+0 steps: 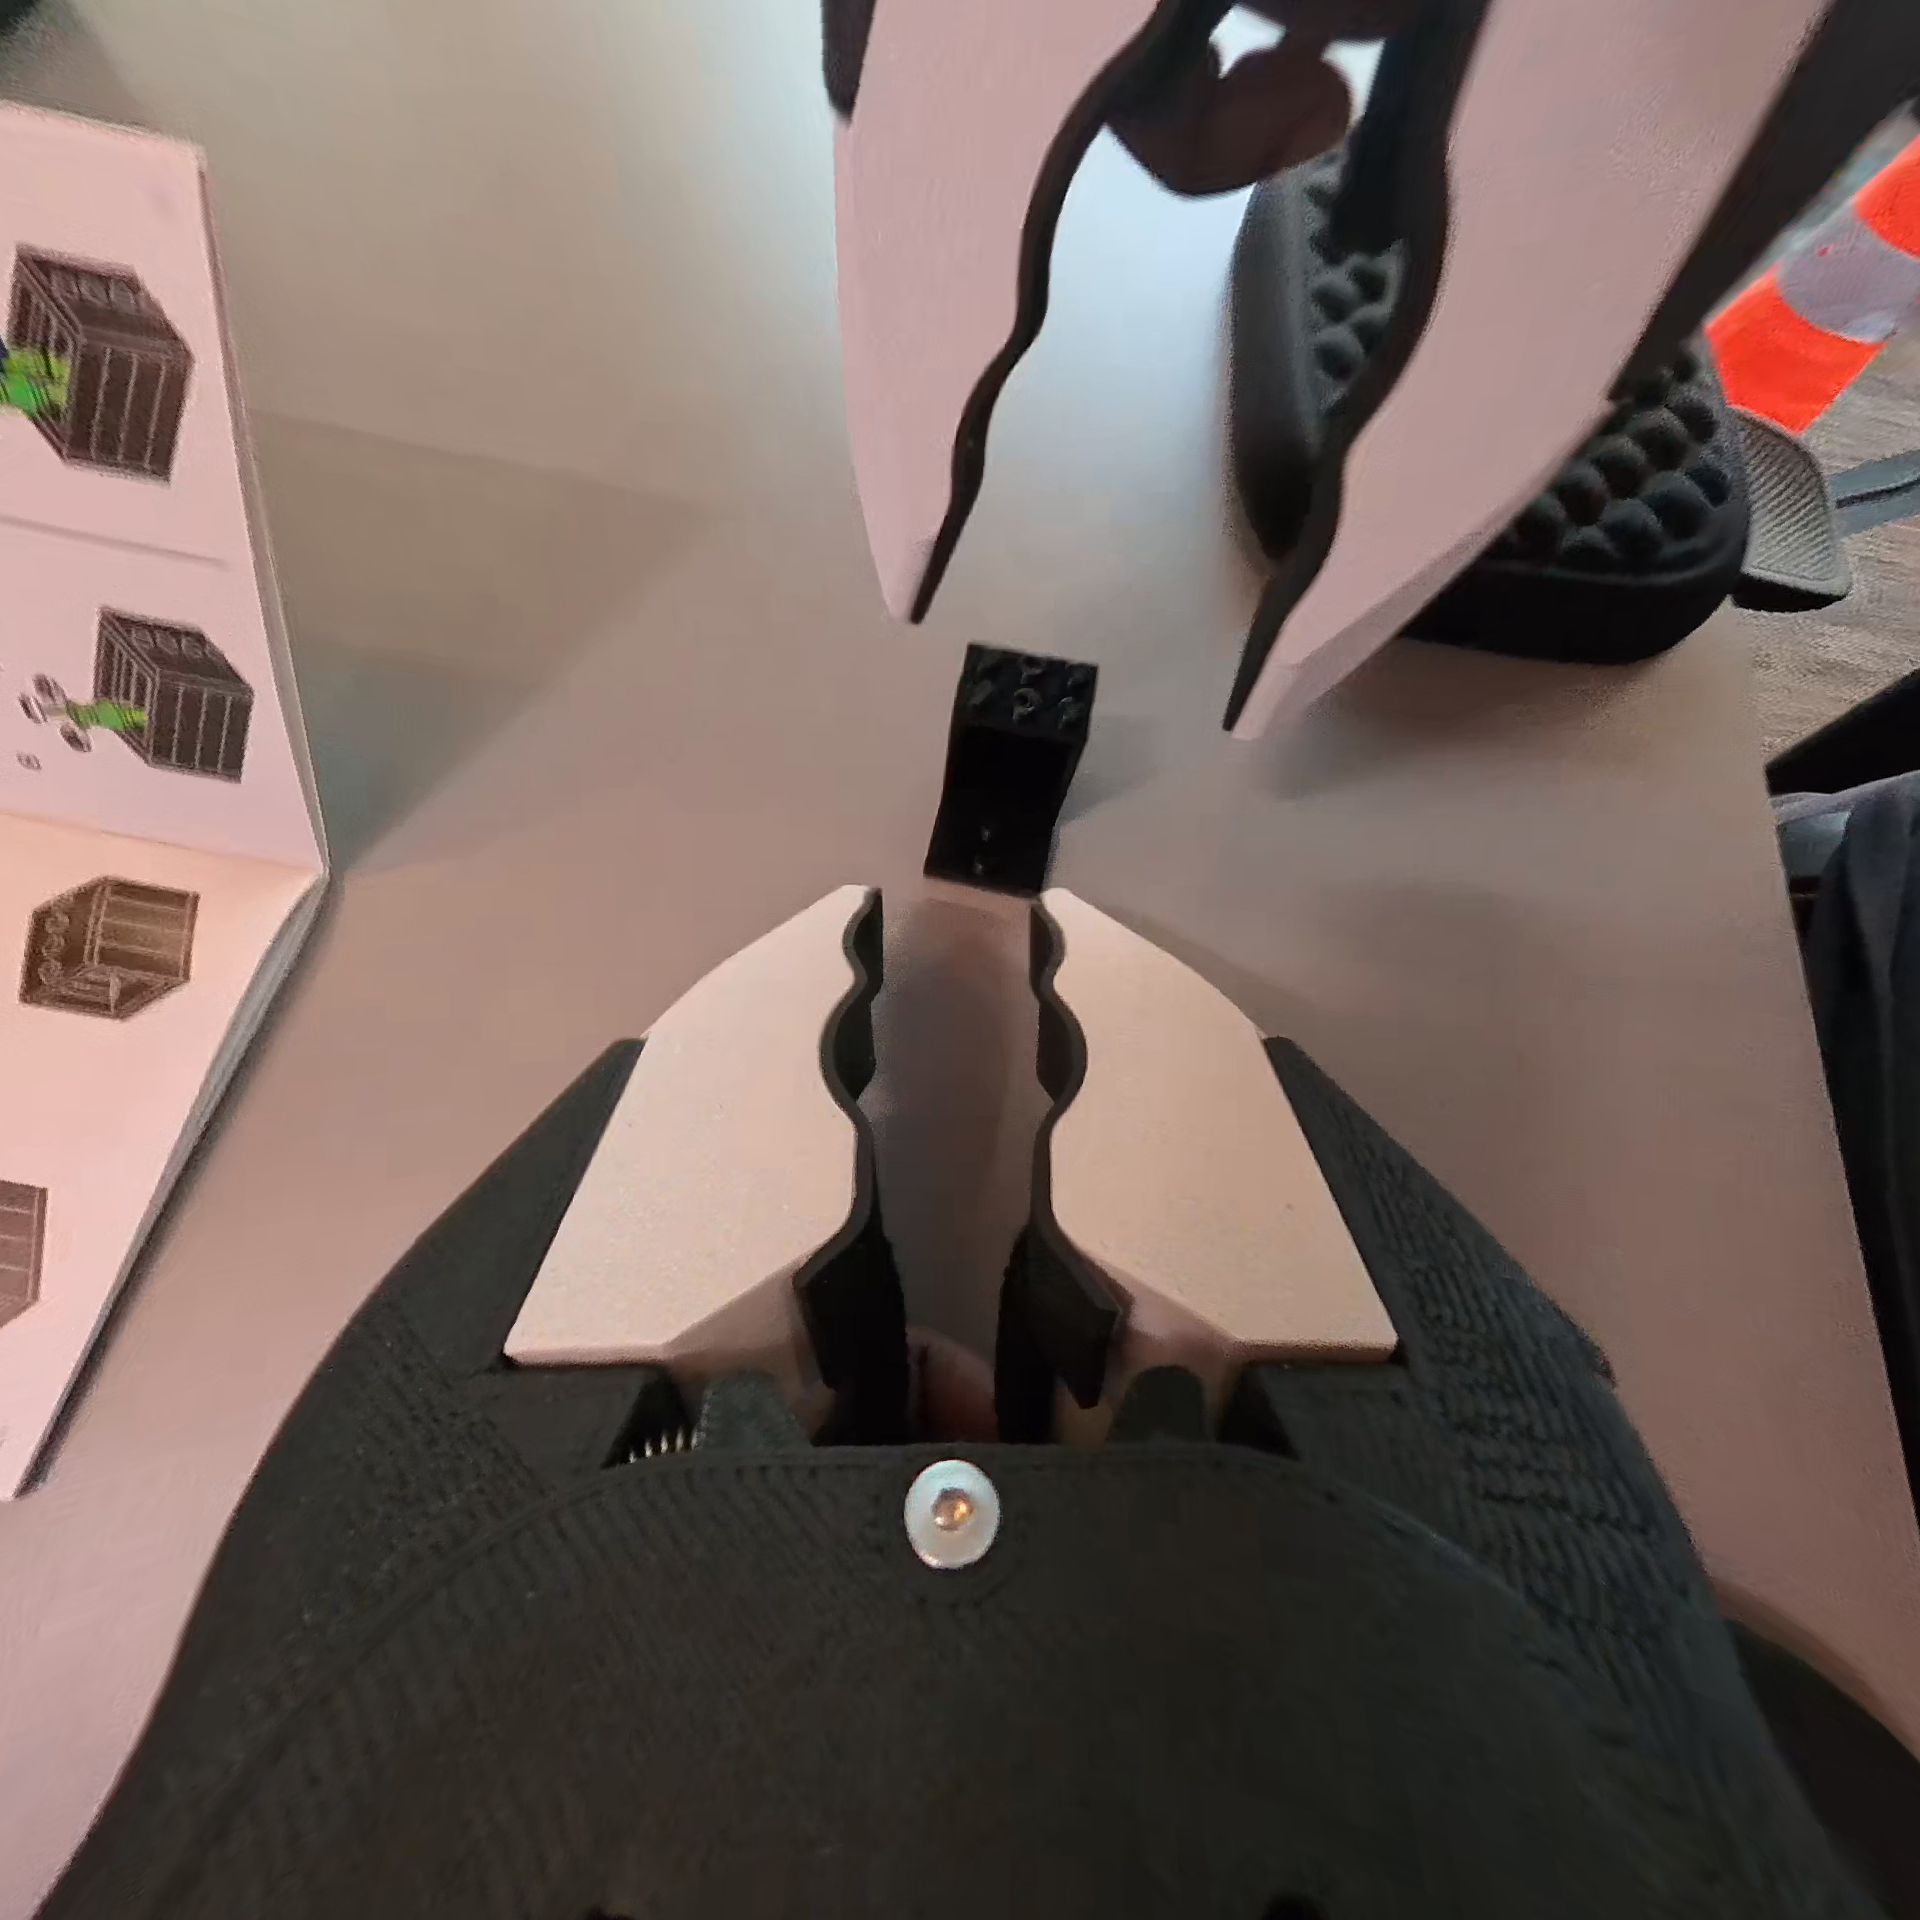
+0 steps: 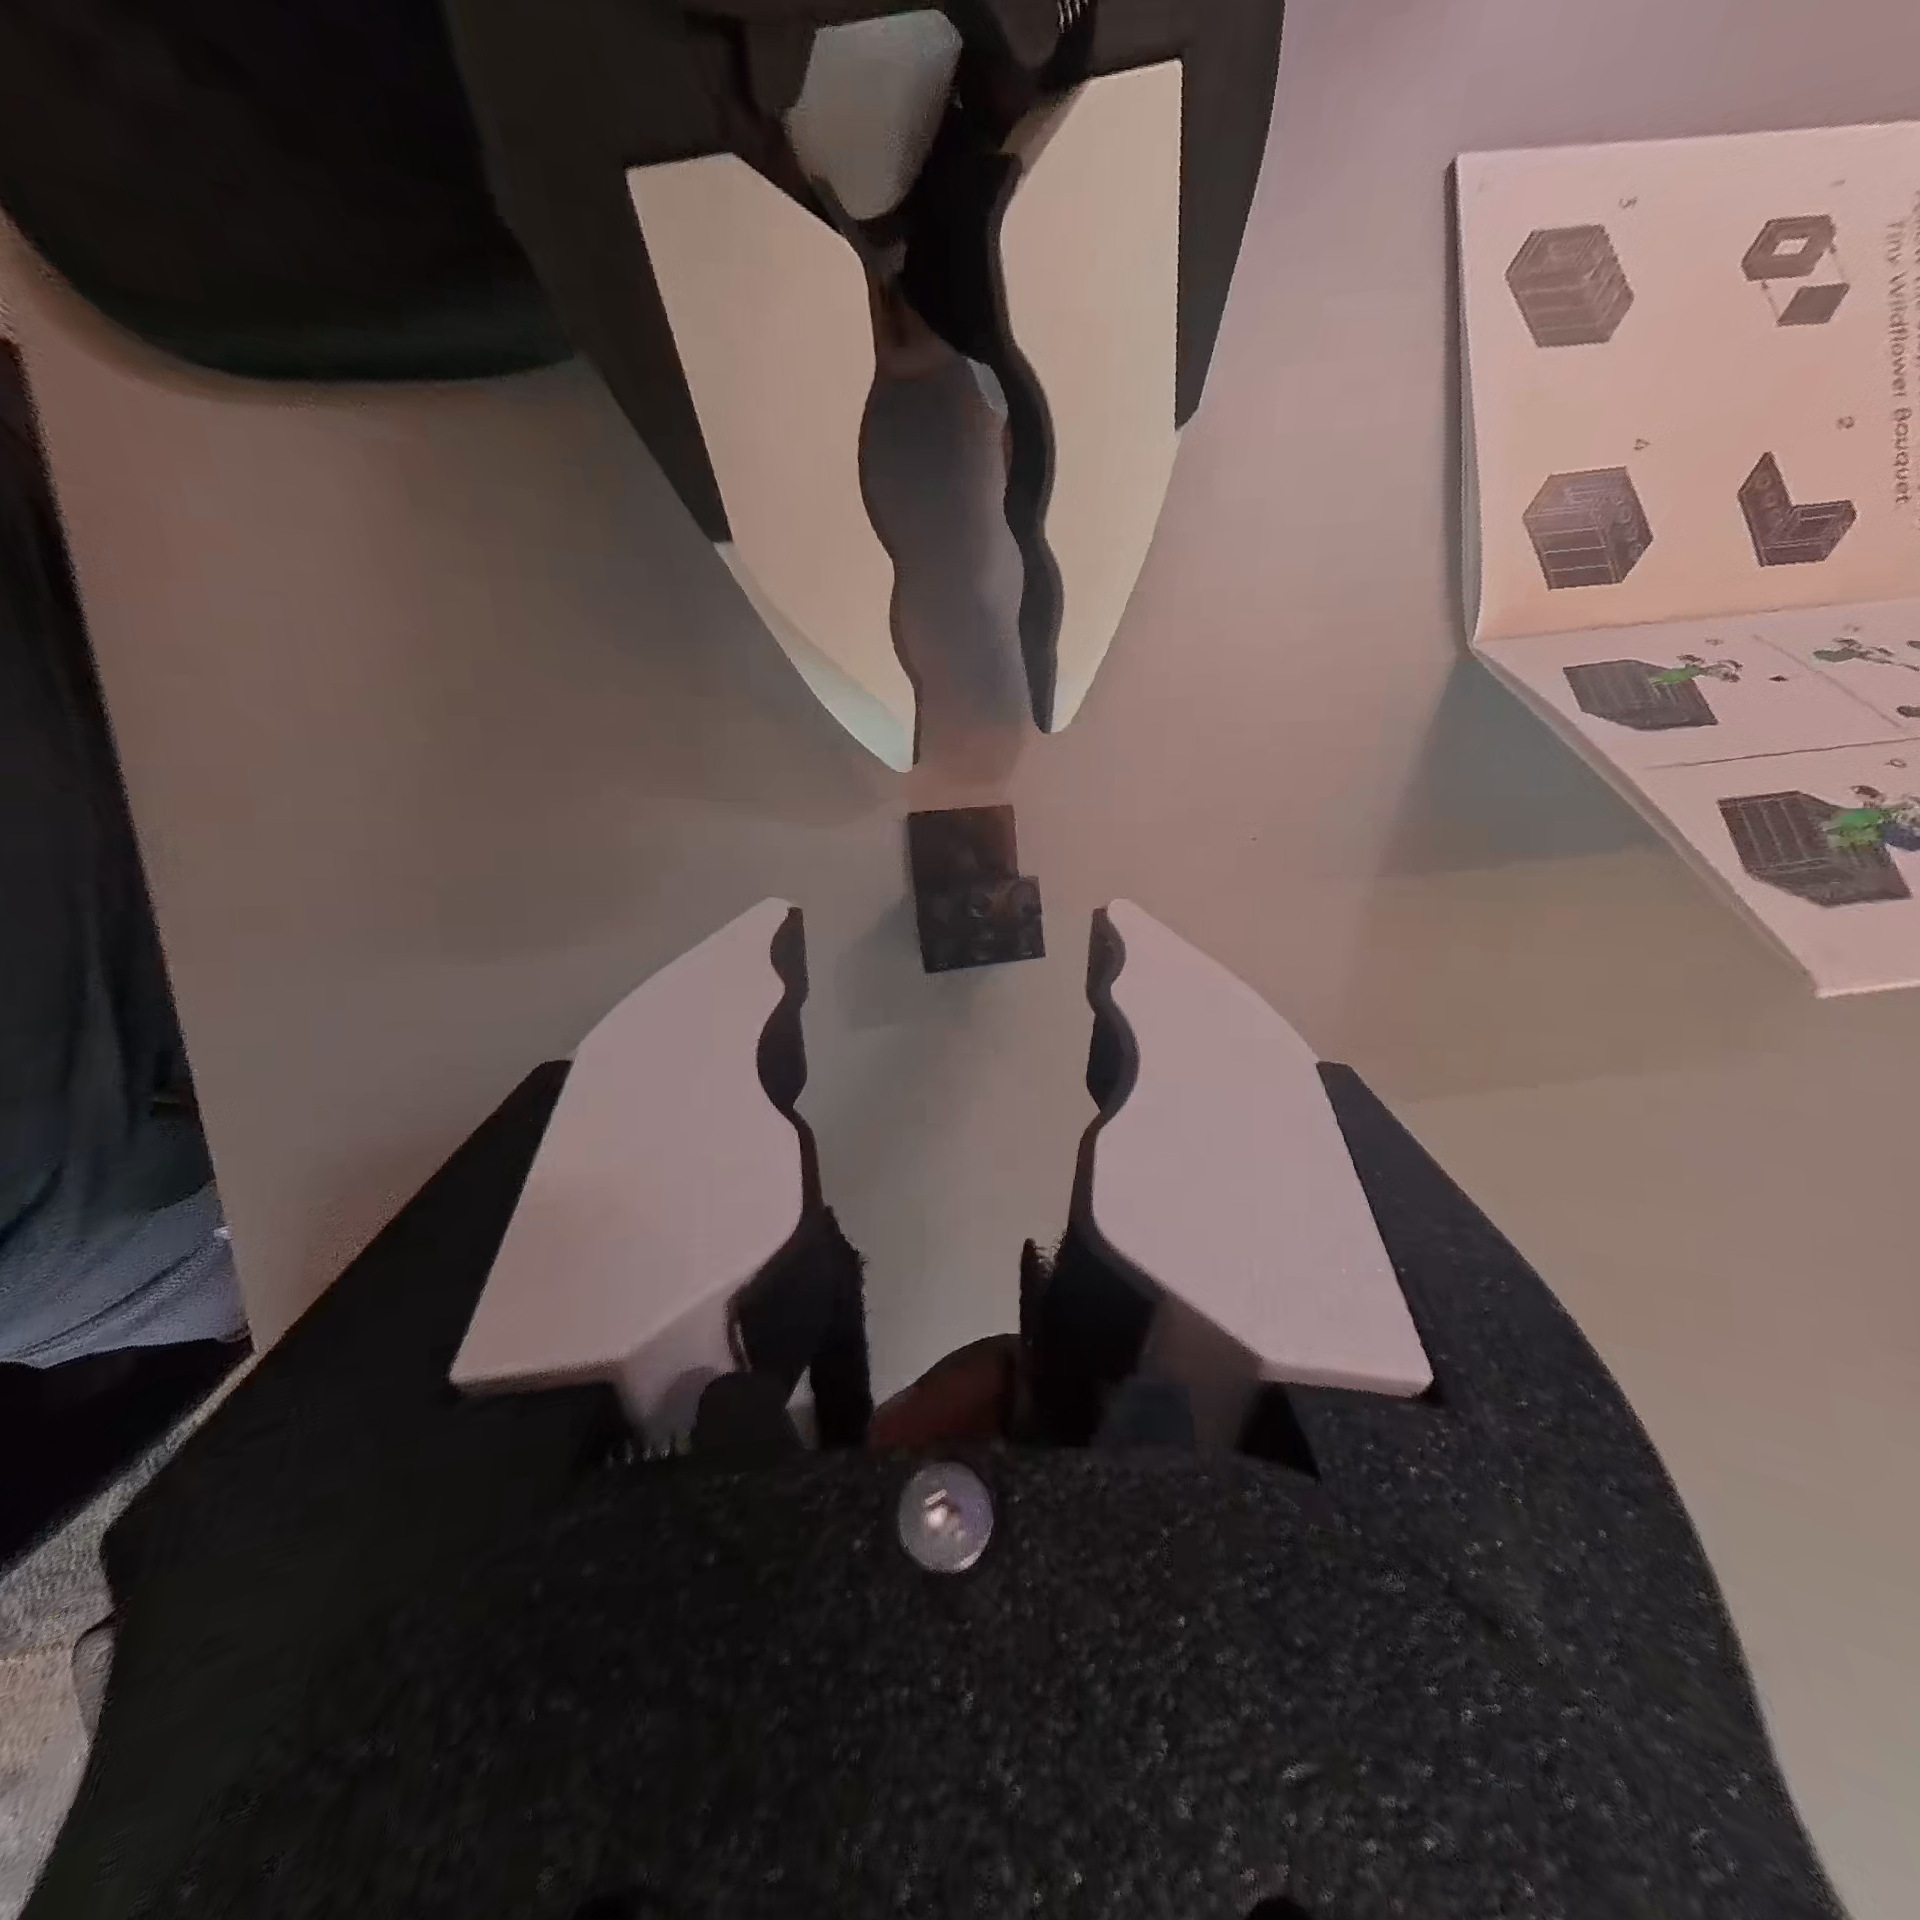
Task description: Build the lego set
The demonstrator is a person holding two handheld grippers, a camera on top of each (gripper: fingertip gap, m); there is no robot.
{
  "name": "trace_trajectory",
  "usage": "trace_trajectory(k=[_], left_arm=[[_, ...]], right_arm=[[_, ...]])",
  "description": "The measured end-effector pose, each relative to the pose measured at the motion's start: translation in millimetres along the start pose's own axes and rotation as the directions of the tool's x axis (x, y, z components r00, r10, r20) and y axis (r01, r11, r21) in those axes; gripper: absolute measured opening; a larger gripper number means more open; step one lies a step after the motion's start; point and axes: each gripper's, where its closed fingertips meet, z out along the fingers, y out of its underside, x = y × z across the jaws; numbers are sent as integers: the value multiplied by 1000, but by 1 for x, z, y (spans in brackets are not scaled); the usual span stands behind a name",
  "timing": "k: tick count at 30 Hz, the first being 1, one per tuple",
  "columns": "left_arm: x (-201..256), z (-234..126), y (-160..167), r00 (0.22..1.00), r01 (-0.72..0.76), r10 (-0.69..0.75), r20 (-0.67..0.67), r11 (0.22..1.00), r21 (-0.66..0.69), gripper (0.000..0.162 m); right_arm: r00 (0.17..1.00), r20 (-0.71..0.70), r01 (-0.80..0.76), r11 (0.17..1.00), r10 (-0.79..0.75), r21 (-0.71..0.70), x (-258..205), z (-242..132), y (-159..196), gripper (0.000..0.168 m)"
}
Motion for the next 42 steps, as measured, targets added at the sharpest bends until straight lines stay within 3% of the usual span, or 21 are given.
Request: trace_trajectory(k=[4, 7, 15, 21, 23, 42], left_arm=[[6, 0, -18, 997, -76, 77, -6, 992, 101, 37], [8, 7, -22, 991, -132, 133, 3, 987, 96, 38], [11, 17, -30, 981, -194, 194, 15, 976, 103, 36], [12, 18, -29, 979, -203, 202, 20, 975, 96, 35], [12, 17, -30, 981, -194, 194, 14, 976, 103, 28], [14, 19, -26, 980, -196, 198, -7, 977, 85, 25]], right_arm=[[1000, -12, 16, 994, -15, 104, 6, 5, 19, 44], [999, -22, 48, 979, -45, 200, 2, 9, 16, 41], [993, -52, 112, 957, -101, 269, 5, 9, 14, 38], [990, -51, 137, 950, -128, 282, 5, 15, 13, 30], [991, -46, 137, 948, -129, 287, 5, 15, 13, 27], [994, -16, 106, 946, -106, 306, 3, 16, 13, 26]])
